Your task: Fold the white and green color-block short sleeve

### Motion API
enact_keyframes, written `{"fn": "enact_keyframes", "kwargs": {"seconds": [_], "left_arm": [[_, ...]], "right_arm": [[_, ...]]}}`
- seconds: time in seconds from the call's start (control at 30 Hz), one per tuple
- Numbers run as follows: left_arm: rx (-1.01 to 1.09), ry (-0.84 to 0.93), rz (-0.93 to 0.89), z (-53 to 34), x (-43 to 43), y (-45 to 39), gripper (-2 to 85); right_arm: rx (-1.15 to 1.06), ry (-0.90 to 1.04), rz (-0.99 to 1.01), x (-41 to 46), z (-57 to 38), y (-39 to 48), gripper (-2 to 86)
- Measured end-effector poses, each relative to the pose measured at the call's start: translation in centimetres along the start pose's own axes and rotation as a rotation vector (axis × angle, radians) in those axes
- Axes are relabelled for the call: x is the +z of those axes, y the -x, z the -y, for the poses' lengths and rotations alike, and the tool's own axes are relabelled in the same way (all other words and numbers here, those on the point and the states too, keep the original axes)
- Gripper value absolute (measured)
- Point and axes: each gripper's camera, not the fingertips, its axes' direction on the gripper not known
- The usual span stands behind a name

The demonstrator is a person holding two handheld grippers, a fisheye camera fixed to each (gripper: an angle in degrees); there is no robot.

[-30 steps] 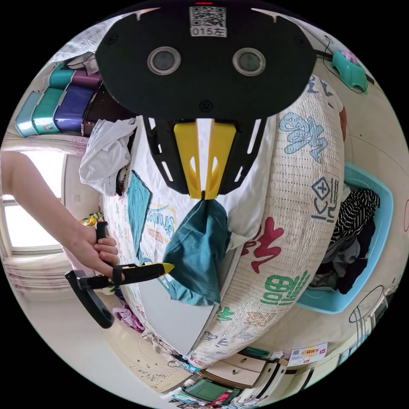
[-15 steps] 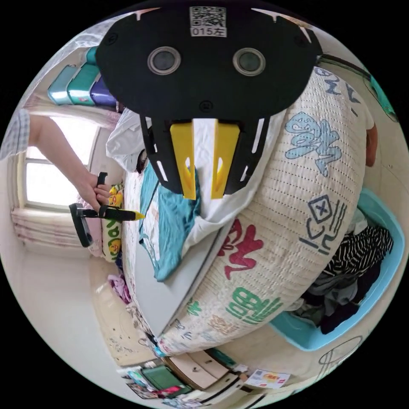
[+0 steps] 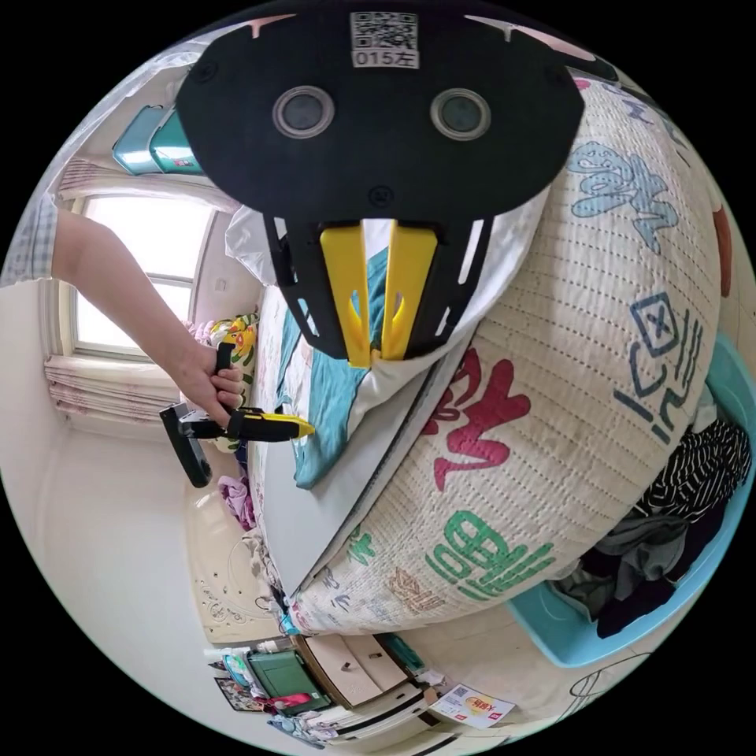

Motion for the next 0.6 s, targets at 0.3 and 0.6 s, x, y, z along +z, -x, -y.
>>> {"fn": "enact_keyframes", "kwargs": {"seconds": [0.3,0.6], "left_arm": [[-0.019,-0.053,0.005,1.4,-3.1,2.3,0.2],[-0.028,-0.007,0.039,2.5,-4.7,4.2,1.5]], "right_arm": [[-0.054,-0.104,0.0,-2.7,-1.3,1.4,-1.0],[-0.041,-0.075,0.006,-4.0,-2.2,1.7,1.6]]}}
